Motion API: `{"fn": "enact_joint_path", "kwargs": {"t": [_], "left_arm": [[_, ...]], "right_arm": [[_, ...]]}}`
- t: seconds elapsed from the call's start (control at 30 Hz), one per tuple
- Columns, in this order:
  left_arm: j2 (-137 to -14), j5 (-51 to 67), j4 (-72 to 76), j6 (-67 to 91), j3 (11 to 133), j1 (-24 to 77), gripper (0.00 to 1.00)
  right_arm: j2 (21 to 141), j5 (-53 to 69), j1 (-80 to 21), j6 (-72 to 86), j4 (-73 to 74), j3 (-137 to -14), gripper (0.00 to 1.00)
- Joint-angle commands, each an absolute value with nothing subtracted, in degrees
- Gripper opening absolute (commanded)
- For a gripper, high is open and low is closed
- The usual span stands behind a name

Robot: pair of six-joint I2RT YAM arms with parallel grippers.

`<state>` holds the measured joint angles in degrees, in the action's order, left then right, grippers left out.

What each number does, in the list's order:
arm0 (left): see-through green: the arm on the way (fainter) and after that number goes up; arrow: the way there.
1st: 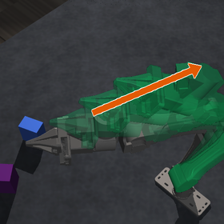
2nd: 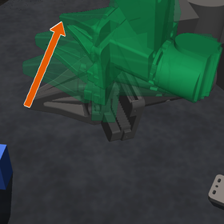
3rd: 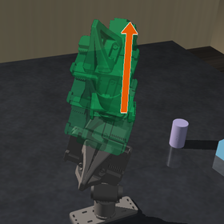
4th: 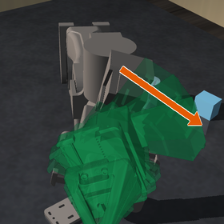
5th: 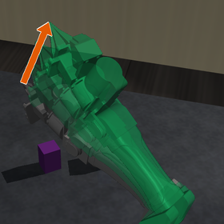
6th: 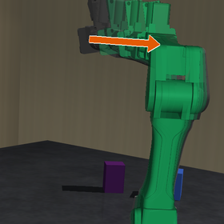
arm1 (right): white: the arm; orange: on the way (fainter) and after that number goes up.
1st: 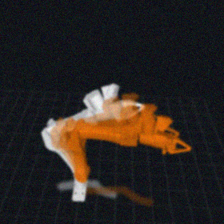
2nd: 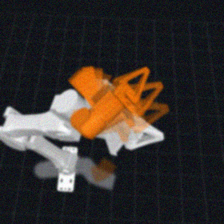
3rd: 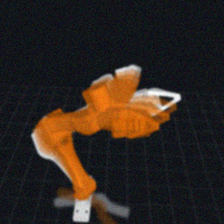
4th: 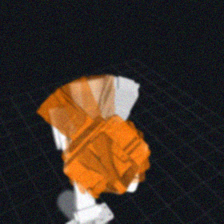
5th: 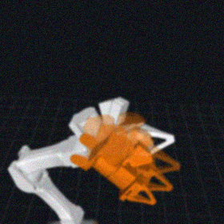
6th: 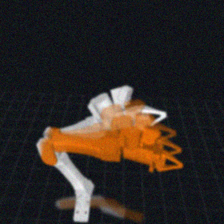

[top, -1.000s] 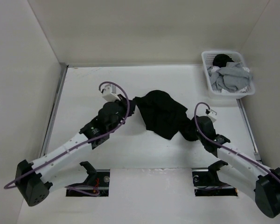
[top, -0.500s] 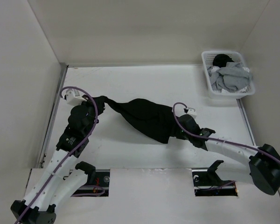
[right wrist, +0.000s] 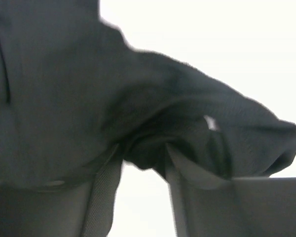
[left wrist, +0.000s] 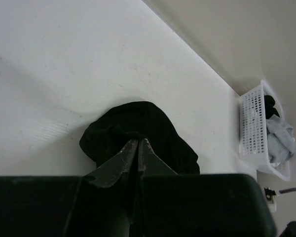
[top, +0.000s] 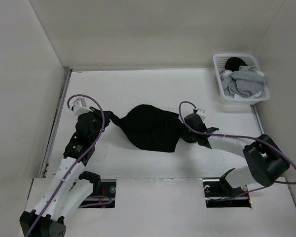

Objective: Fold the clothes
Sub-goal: Flatten the tank top out

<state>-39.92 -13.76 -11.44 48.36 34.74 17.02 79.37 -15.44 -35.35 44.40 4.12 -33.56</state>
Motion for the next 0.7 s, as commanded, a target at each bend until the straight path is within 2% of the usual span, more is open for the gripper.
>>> {"fn": "enact_joint_path", "kwargs": {"t": [0.0,0.1,0.17,0.23,0.37,0.5,0.67], "left_arm": [[-40.8,-10.6,-7.0,50.2,34.6,16.0,0.02],[-41.9,-10.0,-5.5,50.8,35.2,16.0,0.02],[-42.1,-10.0,-5.4,51.2,35.4,15.8,0.02],[-42.1,-9.8,-5.4,51.5,36.1,15.4,0.02],[-42.2,-9.8,-5.2,52.2,39.6,15.5,0.02],[-39.8,-9.8,-5.4,53.0,43.9,15.8,0.02],[-34.0,-8.6,-8.3,54.3,49.5,13.3,0.02]], "right_arm": [[84.1,-13.5,-32.0,42.4,-1.8,-39.6,0.36],[89.3,-11.0,-29.6,41.1,-4.2,-43.8,0.08],[88.7,-11.6,-29.0,40.2,-6.8,-44.9,0.02],[84.3,-12.7,-29.0,39.3,-7.5,-45.4,0.00],[68.3,-16.5,-30.5,35.3,-2.2,-48.2,0.00],[53.0,-21.4,-37.1,31.0,10.2,-55.3,0.00],[44.9,-29.8,-49.3,25.9,24.4,-69.9,0.00]]}}
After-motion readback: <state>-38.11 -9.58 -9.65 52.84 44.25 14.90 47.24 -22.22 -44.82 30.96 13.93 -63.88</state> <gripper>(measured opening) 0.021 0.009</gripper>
